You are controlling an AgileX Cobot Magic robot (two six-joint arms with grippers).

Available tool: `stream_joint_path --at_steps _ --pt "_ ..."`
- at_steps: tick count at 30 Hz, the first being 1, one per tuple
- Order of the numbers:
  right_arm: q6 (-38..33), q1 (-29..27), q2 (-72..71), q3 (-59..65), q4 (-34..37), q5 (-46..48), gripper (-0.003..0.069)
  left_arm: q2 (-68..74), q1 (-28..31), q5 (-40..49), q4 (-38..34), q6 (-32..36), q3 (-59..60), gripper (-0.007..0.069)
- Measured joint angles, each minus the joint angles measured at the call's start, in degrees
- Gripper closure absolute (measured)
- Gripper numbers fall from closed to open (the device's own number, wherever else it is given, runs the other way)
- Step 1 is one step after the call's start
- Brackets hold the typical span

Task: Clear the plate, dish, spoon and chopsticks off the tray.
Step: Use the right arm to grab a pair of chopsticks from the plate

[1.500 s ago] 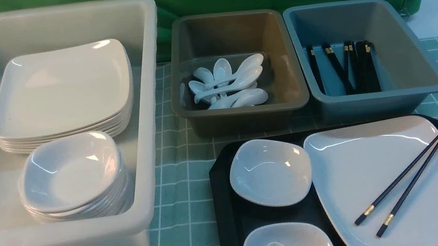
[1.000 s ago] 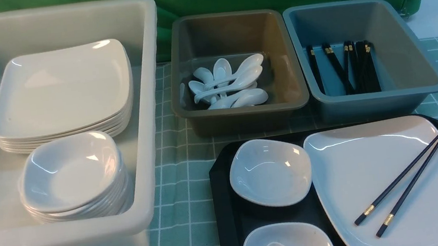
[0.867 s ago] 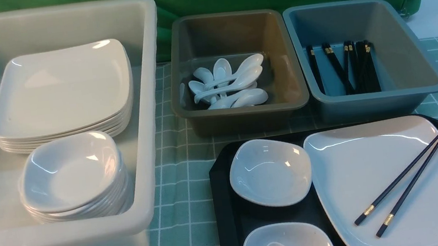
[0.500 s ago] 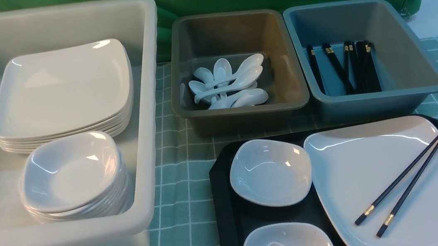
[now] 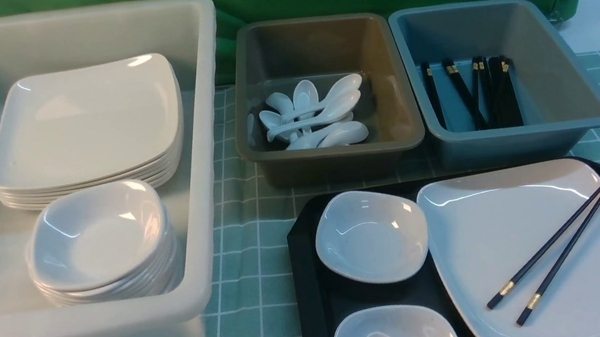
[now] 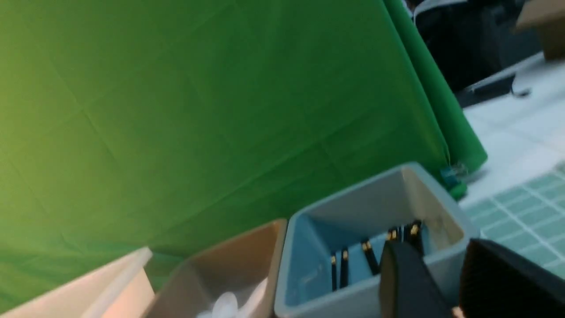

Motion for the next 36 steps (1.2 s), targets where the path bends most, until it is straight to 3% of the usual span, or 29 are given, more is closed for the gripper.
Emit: stream_joint_path --at_steps 3,4,6,8,12,15,18,20,22,23,26,29,31,32,34,35,36 --pt "0.4 0.0 0.7 -2.8 0.1 3.5 0.0455 7.4 -0.4 17.4 11.4 0.5 -13.3 0.0607" --pt "0.4 0.0 0.7 -3.3 0.1 4.3 0.0455 8.0 -0.4 18.8 11.9 0.8 -14.3 0.0607" --pt "-4.3 0.0 5.2 -12.9 0.0 16.7 0.0548 16.1 -1.4 36.2 14.5 7.8 -25.3 0.0607" --pt "-7.7 0.0 10.8 -20.9 0.0 26.4 0.0612 23.3 -1.8 49.4 12.3 16.7 -32.9 0.0607" --pt "-12.7 0.0 26.9 -35.3 -0.1 46.1 0.0636 36.9 -1.8 67.0 1.4 33.3 -39.9 0.0607" --pt "-17.8 0.0 40.2 -40.8 1.7 56.9 0.0639 43.9 -1.9 72.7 -8.0 42.1 -39.2 0.0607" --pt "-26.5 0.0 52.8 -42.0 10.2 61.8 0.064 48.4 -4.6 73.0 -13.8 49.4 -37.5 0.0619" --pt "-30.6 0.0 59.7 -42.4 15.3 62.4 0.064 50.3 -8.7 72.5 -14.2 50.4 -37.2 0.0622" --pt "-31.4 0.0 63.8 -43.4 16.5 62.1 0.064 51.6 -11.7 72.2 -13.9 50.4 -37.2 0.0624" --pt "-30.8 0.0 67.4 -44.5 16.0 61.6 0.0633 53.0 -15.9 72.2 -12.7 49.6 -37.1 0.0624" --pt "-24.4 0.0 73.5 -46.8 11.1 59.1 0.0569 56.4 -26.4 72.7 -6.6 44.8 -37.0 0.0624" --pt "-19.5 0.0 78.3 -47.9 7.1 55.0 0.0426 58.7 -33.8 72.3 0.3 38.3 -36.9 0.0624" --pt "-18.4 0.0 80.9 -48.6 6.0 53.1 0.031 59.4 -36.9 70.8 3.4 35.4 -36.9 0.0624" --pt "-18.2 0.0 81.2 -48.7 5.9 52.8 0.0297 59.5 -37.1 70.4 3.6 35.0 -36.9 0.0624" --pt "-15.9 -0.4 85.7 -50.3 5.0 50.9 0.0125 59.7 -38.6 68.6 4.8 33.6 -36.9 0.0624" --pt "-15.9 -0.4 85.7 -50.5 5.0 50.8 0.0125 59.7 -38.6 68.5 4.8 33.5 -36.9 0.0624" --pt "-13.8 -1.2 88.2 -51.7 4.7 50.4 0.006 59.7 -38.9 68.3 5.2 33.3 -36.9 0.0624"
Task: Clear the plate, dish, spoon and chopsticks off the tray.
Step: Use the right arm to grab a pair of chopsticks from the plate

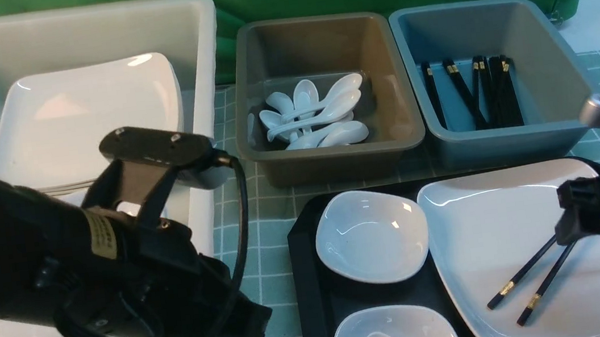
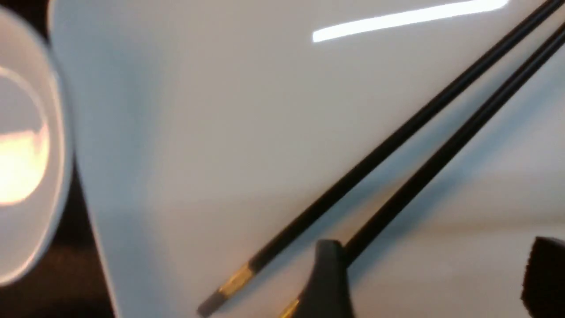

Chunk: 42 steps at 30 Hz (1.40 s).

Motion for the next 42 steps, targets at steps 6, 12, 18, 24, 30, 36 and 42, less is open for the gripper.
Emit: stream_joint_path --at_steps 6,12,18,24,30,36,42 --pt "3.8 -1.1 8.1 -5.5 -0.4 -0.7 0.002 0.0 0.0 0.1 1.0 -0.1 0.0 0.0624" --pt "5.8 -1.0 14.1 -11.2 -0.4 -0.4 0.0041 0.0 0.0 0.1 1.1 -0.1 0.0 0.0624" --pt "7.9 -0.8 16.8 -12.4 -0.3 0.3 0.0095 0.0 0.0 0.1 1.1 -0.2 0.0 0.0624" --pt "8.4 -0.7 17.6 -13.0 -0.5 1.3 0.0113 0.0 0.0 -0.1 1.0 -0.9 0.0 0.0624" --pt "9.2 -0.7 18.0 -13.1 -0.6 3.0 0.0368 0.0 0.0 -0.1 1.0 -1.1 0.0 0.0622" --pt "9.4 -0.7 18.2 -13.1 -0.3 4.2 0.0592 0.0 0.0 0.0 1.0 -1.1 0.0 0.0616" --pt "9.4 -0.6 17.4 -12.9 0.0 5.6 0.0592 0.0 0.0 0.1 0.9 -1.3 0.0 0.0616"
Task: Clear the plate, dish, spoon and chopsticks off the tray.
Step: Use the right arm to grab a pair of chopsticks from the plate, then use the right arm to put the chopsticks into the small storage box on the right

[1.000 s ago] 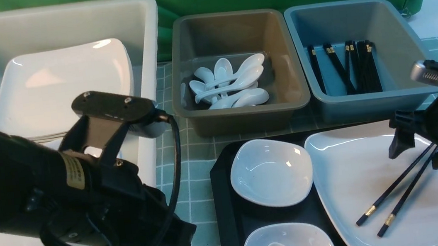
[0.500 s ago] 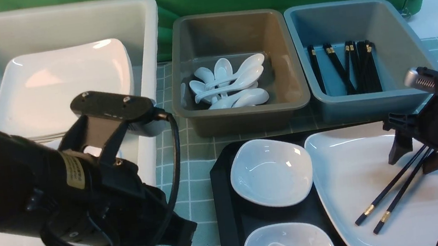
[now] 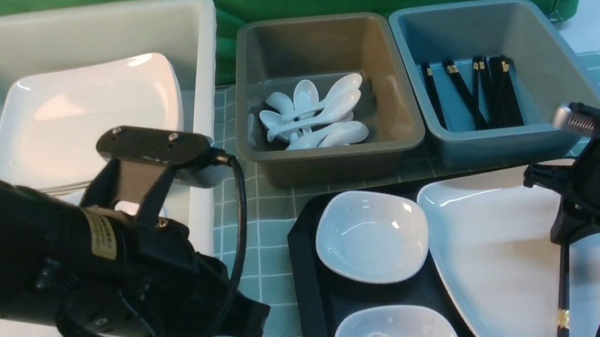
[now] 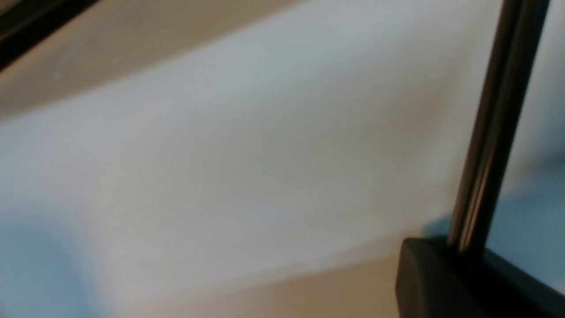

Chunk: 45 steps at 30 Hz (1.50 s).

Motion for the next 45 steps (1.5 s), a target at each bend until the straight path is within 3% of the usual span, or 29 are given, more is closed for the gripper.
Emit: stream_joint_path --at_steps 12,18,27,33,36,38,42,43,45 --pt "-0.5 0.0 -16.1 -0.1 0.9 4.3 0.0592 0.0 0.0 -0.1 0.0 -0.2 0.0 0.0616" --pt "-1.2 0.0 -17.2 -4.1 1.5 4.8 0.0592 0.0 0.0 -1.2 0.0 -0.2 0.0 0.0616" --pt "-1.6 -1.3 -5.5 -23.9 6.7 5.6 0.0592 0.0 0.0 -1.5 -0.1 -0.2 0.0 0.0616" --pt "-1.7 -3.3 8.1 -43.4 8.2 2.5 0.0592 0.0 0.0 -1.1 -0.5 -0.2 0.0 0.0616" --pt "-1.5 -3.3 11.6 -47.0 8.2 0.6 0.059 0.0 0.0 -0.7 -0.5 -0.2 0.0 0.0616" --pt "-1.3 -2.9 15.7 -50.3 8.2 -2.0 0.0553 0.0 0.0 -0.6 -0.6 -0.2 0.0 0.0616" --pt "-1.5 -2.0 18.6 -51.3 8.2 -2.6 0.0374 0.0 0.0 -0.6 -1.0 -0.2 0.0 0.0616" --pt "-2.3 -1.5 19.3 -51.5 8.0 -2.2 0.0261 0.0 0.0 -0.6 -1.6 -0.5 0.0 0.0616" --pt "-3.1 -1.3 19.4 -51.9 7.8 0.9 0.0146 0.0 0.0 -0.6 -2.5 -0.8 0.0 0.0616"
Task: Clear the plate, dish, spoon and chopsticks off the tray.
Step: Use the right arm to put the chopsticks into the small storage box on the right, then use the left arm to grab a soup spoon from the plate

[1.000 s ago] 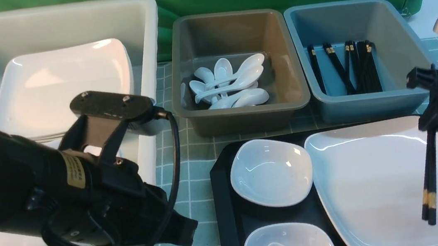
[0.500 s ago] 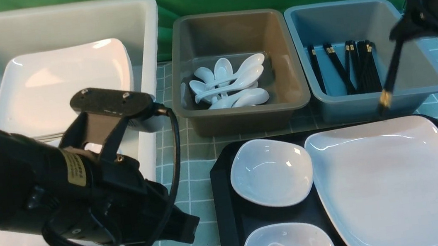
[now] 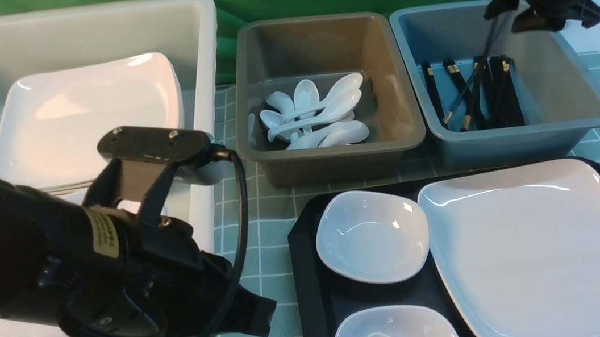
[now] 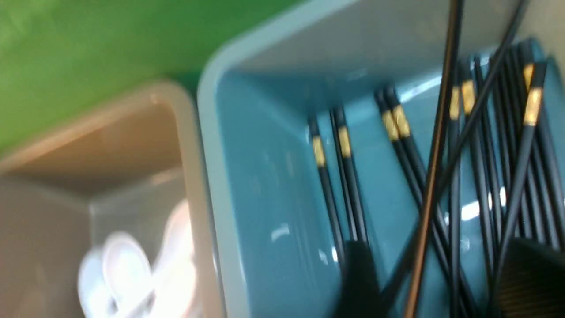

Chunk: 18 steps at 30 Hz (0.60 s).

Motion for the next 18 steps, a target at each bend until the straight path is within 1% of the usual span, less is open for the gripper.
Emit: stream_joint_path --at_steps 1,2,3,4,5,6,7,8,9,10,12,13,14,15,18 --pt "-1.1 0.1 -0.2 -0.6 -0.1 2.7 0.011 0.0 0.0 0.0 -0.1 -0.3 0.0 0.0616" --pt "-2.5 0.0 -0.5 -1.3 -0.3 5.4 0.0092 0.0 0.0 0.0 -0.2 -0.6 0.0 0.0616" --pt "-4.1 -0.1 -1.0 -2.3 -0.5 9.4 0.0093 0.0 0.0 0.0 -0.2 -0.7 0.0 0.0616" --pt "-6.3 -0.1 -1.9 -3.3 -1.0 14.0 0.0109 0.0 0.0 0.0 -0.2 -0.8 0.0 0.0616" --pt "-8.6 -0.2 -3.2 -4.2 -1.8 18.6 0.0167 0.0 0.0 -0.1 -0.2 -0.9 0.0 0.0616" --pt "-9.6 -0.2 -3.6 -4.3 -2.0 19.5 0.0181 0.0 0.0 -0.1 -0.2 -0.9 0.0 0.0616" --pt "-11.4 -0.2 -5.3 -4.7 -3.3 22.7 0.0273 0.1 0.0 -0.2 -0.2 -0.9 0.0 0.0616" --pt "-14.0 0.0 -9.2 -4.0 -5.4 25.9 0.0454 0.3 0.0 -1.2 -0.2 -0.9 0.0 0.0616" --pt "-15.2 0.1 -12.2 -2.8 -6.5 25.8 0.0529 0.5 0.0 -1.7 -0.4 -0.9 0.0 0.0616" --pt "-16.3 0.1 -15.5 -1.2 -7.4 25.9 0.0573 0.9 0.0 -2.0 -0.6 -0.9 0.0 0.0616" --pt "-17.6 0.2 -20.4 2.7 -8.0 25.9 0.0607 1.9 0.0 -2.2 -1.2 -0.9 0.0 0.0616" --pt "-18.9 0.2 -25.8 8.9 -8.4 25.9 0.0622 2.8 0.0 -2.2 -2.1 -0.7 0.0 0.0616" --pt "-19.2 0.2 -26.6 9.8 -8.3 25.9 0.0624 2.8 0.0 -2.2 -2.3 -0.7 0.0 0.0616" --pt "-20.9 0.2 -33.7 18.4 -8.5 25.9 0.0631 4.5 -0.1 -2.7 -4.3 0.5 0.0 0.0616" --pt "-22.5 0.2 -46.8 36.0 -8.7 24.9 0.0636 8.7 -2.5 -3.9 -7.5 3.9 -0.3 0.0616"
